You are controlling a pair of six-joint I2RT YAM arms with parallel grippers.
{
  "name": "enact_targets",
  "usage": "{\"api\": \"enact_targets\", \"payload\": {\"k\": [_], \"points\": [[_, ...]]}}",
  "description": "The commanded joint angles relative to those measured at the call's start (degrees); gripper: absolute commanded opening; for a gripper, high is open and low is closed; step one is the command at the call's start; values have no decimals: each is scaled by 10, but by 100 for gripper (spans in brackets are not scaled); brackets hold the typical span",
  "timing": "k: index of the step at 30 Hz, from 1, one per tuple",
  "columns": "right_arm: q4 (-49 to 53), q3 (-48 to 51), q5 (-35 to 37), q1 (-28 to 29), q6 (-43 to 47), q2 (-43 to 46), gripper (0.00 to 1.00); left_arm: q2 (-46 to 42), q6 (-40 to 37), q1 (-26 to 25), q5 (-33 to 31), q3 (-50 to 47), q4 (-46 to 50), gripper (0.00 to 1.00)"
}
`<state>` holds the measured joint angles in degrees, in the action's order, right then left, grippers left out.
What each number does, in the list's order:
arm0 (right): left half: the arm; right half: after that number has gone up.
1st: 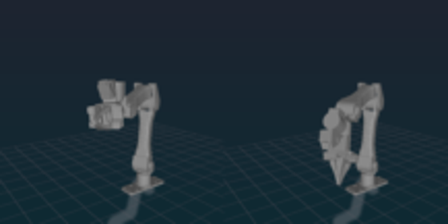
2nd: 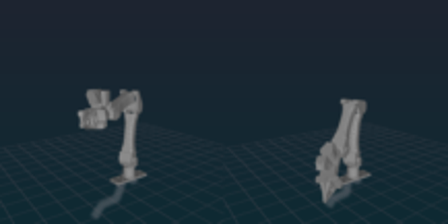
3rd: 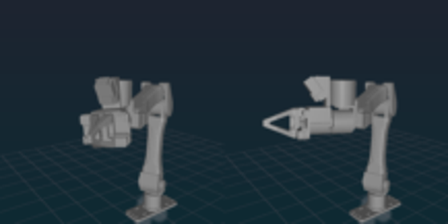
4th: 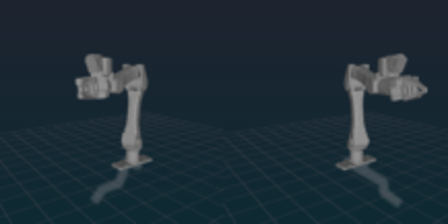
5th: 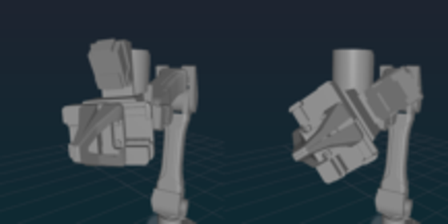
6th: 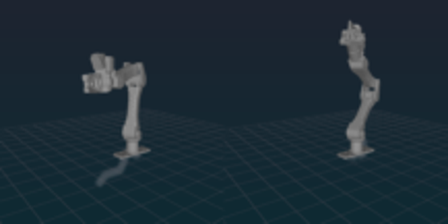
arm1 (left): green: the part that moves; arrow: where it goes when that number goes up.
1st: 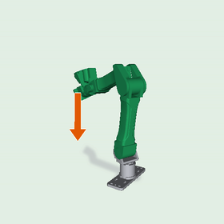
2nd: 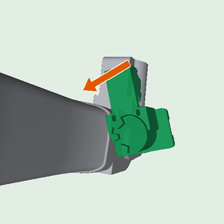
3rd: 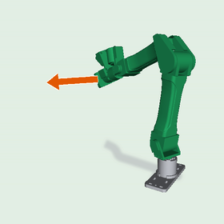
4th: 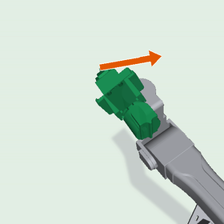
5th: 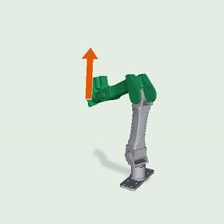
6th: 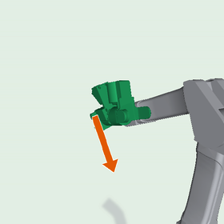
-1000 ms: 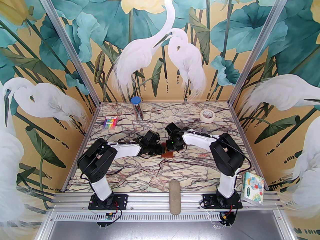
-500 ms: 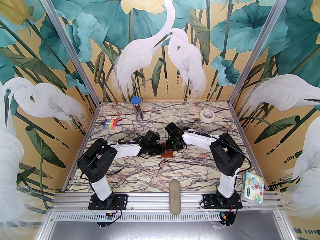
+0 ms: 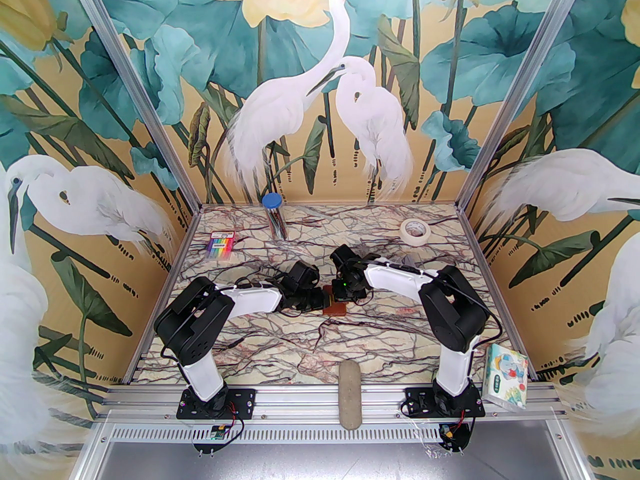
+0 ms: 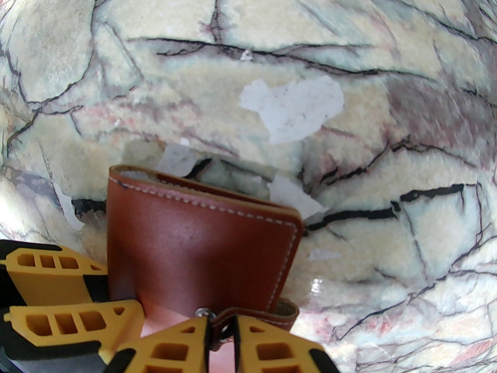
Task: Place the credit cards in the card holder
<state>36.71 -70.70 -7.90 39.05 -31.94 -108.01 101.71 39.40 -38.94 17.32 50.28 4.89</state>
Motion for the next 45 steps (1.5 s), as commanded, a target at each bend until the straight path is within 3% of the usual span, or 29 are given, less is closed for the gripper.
{"api": "enact_targets", "payload": {"k": [1, 31, 45], "points": [[-9, -11, -6, 3, -13, -16, 19, 50, -5, -5, -3, -15, 3, 28], [-18, -9, -13, 3, -20, -28, 19, 52, -4, -5, -1, -15, 2, 28], [-50, 12, -33, -4, -29, -28, 32, 53, -5, -5, -1, -14, 3, 28]]}}
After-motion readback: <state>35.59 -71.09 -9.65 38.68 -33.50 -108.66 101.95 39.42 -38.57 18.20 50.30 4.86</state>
